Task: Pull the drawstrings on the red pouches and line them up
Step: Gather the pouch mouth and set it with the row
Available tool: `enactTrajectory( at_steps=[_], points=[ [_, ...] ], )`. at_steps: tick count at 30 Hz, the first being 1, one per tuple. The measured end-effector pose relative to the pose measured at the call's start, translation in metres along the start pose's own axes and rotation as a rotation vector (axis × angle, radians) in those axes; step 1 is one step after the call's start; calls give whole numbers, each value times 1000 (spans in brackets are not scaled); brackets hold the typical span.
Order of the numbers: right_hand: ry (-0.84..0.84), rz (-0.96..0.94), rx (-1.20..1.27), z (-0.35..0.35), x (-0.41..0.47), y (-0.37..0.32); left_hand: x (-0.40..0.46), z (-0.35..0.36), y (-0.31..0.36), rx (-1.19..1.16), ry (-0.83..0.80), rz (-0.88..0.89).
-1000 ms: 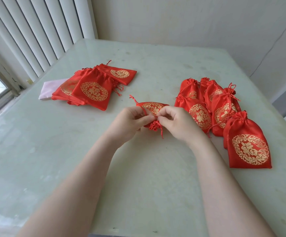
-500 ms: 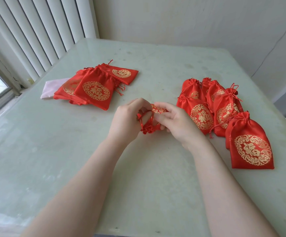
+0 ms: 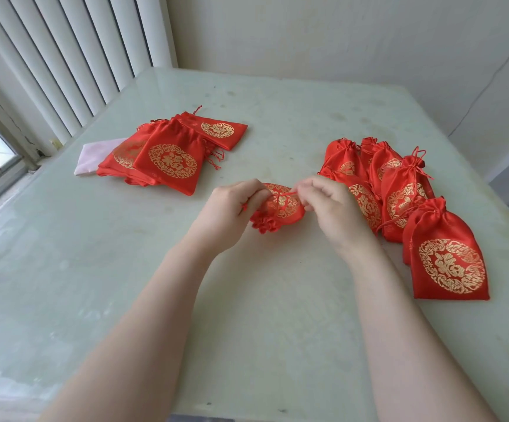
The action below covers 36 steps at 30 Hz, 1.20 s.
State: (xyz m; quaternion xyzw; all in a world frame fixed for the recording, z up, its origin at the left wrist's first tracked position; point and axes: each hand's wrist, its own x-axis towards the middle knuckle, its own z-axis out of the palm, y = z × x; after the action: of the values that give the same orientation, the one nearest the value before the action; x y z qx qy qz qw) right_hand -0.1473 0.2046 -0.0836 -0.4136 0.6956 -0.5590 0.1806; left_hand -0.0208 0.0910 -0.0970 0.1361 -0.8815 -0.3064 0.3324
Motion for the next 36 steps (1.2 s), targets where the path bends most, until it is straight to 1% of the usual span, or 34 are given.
enactTrajectory(
  at_steps=[2,3,5,6,7,8,9,12,15,16,18,20,22,24,26,28,30,32,36],
  points=[
    [107,148,369,-5,3,-6,1,-4,-4,33,28,-25],
    [151,225,599,-9,3,-8,1,-7,-5,47,66,-63],
    [179,347,1020,-13,2,-11,3,-10,-6,61,96,-204],
    [176,380,1150,-11,2,-12,4,-10,-5,36,62,-285],
    [163,396,1216,-7,1,-12,4,-8,-4,-22,13,-353],
    [141,403,1211,-4,1,-12,4,-6,-2,-106,-25,-401],
    [111,409,1148,1,1,-11,3,-5,0,-197,-41,-432],
    [-10,391,805,11,-3,-7,2,-3,8,-373,-28,-444],
    [-132,289,441,20,-8,-4,2,4,17,-489,-14,-463],
    [-166,261,379,22,-9,-4,2,7,20,-517,1,-483],
    [-210,238,342,22,-10,-6,2,10,23,-514,59,-524],
    [-210,226,278,20,-10,-7,2,10,23,-468,112,-552],
    [-194,220,194,21,-11,-8,2,10,24,-498,145,-573],
    [-141,238,204,24,-11,-9,3,9,26,-578,142,-582],
    [-55,282,344,26,-11,-10,3,9,28,-621,100,-594],
    [11,306,499,24,-10,-12,1,11,27,-589,29,-590],
    [39,304,580,22,-10,-14,-2,16,24,-476,-58,-542],
    [48,295,585,22,-10,-13,-5,19,22,-389,-114,-499],
    [107,266,499,25,-9,-9,-5,19,23,-459,-130,-507]
  ],
)
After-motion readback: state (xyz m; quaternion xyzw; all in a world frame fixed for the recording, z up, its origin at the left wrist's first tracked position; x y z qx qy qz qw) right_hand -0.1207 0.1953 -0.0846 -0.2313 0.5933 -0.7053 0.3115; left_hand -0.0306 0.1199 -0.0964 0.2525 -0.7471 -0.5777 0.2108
